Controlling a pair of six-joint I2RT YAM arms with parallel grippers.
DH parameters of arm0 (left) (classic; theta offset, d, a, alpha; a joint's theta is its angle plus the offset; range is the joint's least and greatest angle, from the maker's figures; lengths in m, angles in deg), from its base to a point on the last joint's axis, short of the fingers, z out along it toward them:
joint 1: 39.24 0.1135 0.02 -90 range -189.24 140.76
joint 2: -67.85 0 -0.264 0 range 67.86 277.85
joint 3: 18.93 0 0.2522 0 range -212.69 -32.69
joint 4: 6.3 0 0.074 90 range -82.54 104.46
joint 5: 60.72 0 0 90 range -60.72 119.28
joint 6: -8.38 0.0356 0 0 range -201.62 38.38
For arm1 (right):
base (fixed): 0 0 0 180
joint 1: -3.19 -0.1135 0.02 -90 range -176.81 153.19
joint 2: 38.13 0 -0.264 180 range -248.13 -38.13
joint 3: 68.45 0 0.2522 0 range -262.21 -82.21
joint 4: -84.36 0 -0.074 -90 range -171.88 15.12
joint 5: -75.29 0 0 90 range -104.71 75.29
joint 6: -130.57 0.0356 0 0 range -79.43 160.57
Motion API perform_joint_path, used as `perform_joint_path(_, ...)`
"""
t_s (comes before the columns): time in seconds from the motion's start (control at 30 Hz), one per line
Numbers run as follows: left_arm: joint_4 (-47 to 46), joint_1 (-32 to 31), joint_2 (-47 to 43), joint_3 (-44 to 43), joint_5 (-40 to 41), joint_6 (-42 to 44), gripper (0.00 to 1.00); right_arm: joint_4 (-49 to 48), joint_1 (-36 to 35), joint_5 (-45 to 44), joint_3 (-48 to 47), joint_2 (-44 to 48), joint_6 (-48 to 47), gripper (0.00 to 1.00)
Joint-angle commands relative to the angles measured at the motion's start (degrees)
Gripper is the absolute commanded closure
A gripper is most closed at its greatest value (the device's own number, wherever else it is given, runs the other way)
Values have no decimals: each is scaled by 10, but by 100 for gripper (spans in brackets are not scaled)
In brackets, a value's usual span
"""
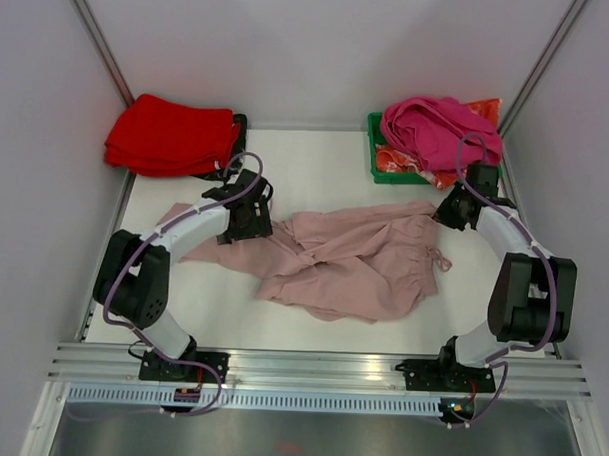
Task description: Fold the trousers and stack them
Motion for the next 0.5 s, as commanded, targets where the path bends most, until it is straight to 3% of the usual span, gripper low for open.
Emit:
perform_joint_path(0.0,-38,-1,-13,11,25,-76,7,-14,4,-4,2,8,-8,100)
perform_joint_path(0.27,-93,-2,6,41,40,-123,16,-30,4,23,15,5,1,100)
perform_joint_path(0.47,-104,-1,-4,37,39,-157,14,-31,5,33,18,4,0,100)
